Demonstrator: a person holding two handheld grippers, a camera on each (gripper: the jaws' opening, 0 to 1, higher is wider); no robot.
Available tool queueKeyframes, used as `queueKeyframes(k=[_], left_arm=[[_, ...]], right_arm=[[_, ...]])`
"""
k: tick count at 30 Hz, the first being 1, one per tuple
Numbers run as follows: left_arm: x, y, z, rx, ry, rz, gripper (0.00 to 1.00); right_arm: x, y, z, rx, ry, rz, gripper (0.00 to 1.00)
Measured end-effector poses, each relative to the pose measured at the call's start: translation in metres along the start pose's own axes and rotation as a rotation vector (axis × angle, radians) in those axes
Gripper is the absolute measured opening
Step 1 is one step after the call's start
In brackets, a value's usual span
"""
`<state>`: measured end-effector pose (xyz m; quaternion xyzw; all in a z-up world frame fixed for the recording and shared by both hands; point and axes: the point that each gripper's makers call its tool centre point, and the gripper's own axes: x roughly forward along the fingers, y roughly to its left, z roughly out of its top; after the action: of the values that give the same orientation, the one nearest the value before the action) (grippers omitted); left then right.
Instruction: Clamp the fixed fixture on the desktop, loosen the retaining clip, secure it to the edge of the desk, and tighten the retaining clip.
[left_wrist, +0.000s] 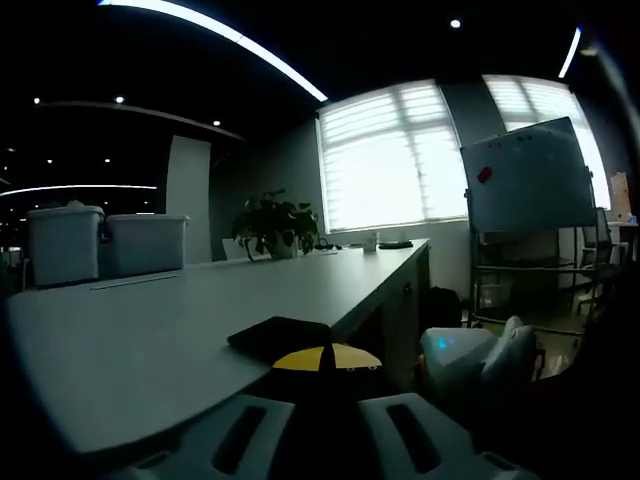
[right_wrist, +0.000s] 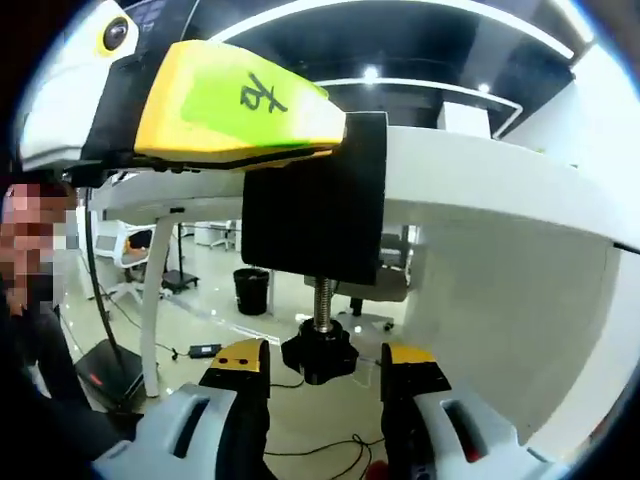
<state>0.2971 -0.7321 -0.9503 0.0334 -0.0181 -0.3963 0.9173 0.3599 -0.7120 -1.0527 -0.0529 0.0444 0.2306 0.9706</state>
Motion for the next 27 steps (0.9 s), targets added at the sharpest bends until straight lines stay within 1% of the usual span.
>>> queueKeyframes(k=[2, 3, 5, 7, 8, 11, 13, 15, 17, 18, 19, 20, 21, 22, 24, 25, 26, 27], left_arm=[[0.000, 0.000, 0.000, -0.006, -0.007, 0.002, 0.01], [0.000, 0.000, 0.000, -0.010, -0.009, 0.003, 0.01], [0.000, 0.000, 0.000, -0.009, -0.009, 0.001, 0.01], [0.000, 0.000, 0.000, -0.009, -0.010, 0.000, 0.01], [-0.001, 0.000, 0.000, -0.010, -0.011, 0.000, 0.01], [0.000, 0.000, 0.000, -0.007, -0.012, 0.001, 0.01], [0.000, 0.000, 0.000, -0.002, -0.011, 0.001, 0.01], [0.000, 0.001, 0.001, -0.001, -0.012, 0.000, 0.01], [0.000, 0.001, 0.001, 0.003, -0.010, -0.002, 0.01], [0.000, 0.001, 0.001, 0.004, -0.010, -0.002, 0.01], [0.000, 0.001, 0.000, 0.012, -0.008, -0.002, 0.01], [0.001, 0.001, 0.000, 0.017, -0.008, -0.003, 0.01], [0.001, 0.001, 0.000, 0.014, -0.009, 0.000, 0.01], [0.001, 0.002, 0.000, 0.011, -0.010, 0.001, 0.01], [0.001, 0.001, 0.001, 0.015, -0.005, 0.005, 0.01], [0.001, 0.001, 0.001, 0.018, -0.003, 0.008, 0.01], [0.001, 0.001, 0.001, 0.020, -0.001, 0.009, 0.01], [0.001, 0.001, 0.000, 0.021, 0.001, 0.010, 0.01]], right_arm=[[0.004, 0.002, 0.000, -0.006, 0.008, -0.012, 0.39], [0.006, 0.003, -0.001, -0.013, 0.019, -0.012, 0.35], [0.005, 0.005, 0.001, -0.038, 0.009, -0.016, 0.32], [0.006, 0.005, 0.000, -0.047, 0.018, -0.027, 0.28], [0.005, 0.003, -0.001, -0.056, 0.025, -0.043, 0.28], [0.005, 0.003, 0.000, -0.058, 0.031, -0.038, 0.27], [0.004, 0.005, 0.000, -0.058, 0.027, 0.008, 0.27], [0.003, 0.010, 0.002, -0.073, 0.020, 0.088, 0.26], [0.002, 0.009, 0.001, -0.072, 0.013, 0.155, 0.26], [0.002, 0.009, 0.002, -0.095, 0.002, 0.189, 0.26], [0.002, 0.012, 0.002, -0.126, 0.001, 0.244, 0.26], [0.002, 0.014, 0.001, -0.119, 0.003, 0.291, 0.26], [0.003, 0.013, 0.001, -0.131, 0.009, 0.326, 0.26], [0.002, 0.015, 0.003, -0.176, -0.003, 0.360, 0.26], [0.000, 0.020, 0.002, -0.163, 0.002, 0.427, 0.26], [-0.001, 0.023, 0.003, -0.170, -0.009, 0.477, 0.26], [-0.002, 0.024, 0.004, -0.188, -0.022, 0.509, 0.26], [-0.002, 0.026, 0.004, -0.173, -0.027, 0.542, 0.26]])
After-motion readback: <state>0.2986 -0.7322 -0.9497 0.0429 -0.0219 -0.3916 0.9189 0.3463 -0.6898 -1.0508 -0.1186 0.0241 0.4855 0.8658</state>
